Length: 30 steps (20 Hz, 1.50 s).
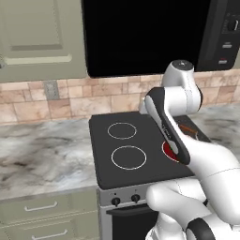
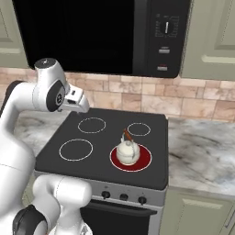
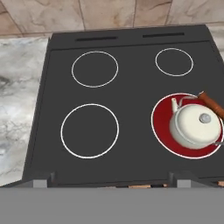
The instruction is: Lower the heat of the kettle.
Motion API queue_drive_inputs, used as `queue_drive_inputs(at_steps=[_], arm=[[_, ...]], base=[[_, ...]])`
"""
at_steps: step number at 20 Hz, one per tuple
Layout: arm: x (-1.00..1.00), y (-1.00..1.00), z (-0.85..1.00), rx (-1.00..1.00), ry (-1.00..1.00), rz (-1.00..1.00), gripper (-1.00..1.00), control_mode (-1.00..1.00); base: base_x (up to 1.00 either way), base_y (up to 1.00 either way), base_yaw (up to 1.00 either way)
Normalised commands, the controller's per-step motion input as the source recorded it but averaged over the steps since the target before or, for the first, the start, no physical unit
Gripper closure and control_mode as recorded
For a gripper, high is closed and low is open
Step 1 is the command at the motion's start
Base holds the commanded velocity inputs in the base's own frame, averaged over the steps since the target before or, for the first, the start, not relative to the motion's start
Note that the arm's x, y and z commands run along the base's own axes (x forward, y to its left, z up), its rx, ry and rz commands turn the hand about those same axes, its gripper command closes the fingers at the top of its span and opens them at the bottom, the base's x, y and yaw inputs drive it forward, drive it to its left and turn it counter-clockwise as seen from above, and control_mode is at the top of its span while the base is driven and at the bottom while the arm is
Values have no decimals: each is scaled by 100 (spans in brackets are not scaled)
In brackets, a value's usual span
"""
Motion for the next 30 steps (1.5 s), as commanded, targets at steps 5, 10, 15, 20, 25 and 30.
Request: queue_drive_inputs(at_steps=[5,10,15,20,25,30], arm=[[0,0,0,0,0,0,-100,100],[0,0,0,0,0,0,-100,100],[0,0,0,0,0,0,-100,100],[0,0,0,0,0,0,-100,100],[0,0,0,0,0,0,-100,100],[0,0,0,0,0,0,-100,100]], base=[[0,47,0],[0,44,0],[0,48,0],[0,44,0],[0,34,0],[0,17,0]])
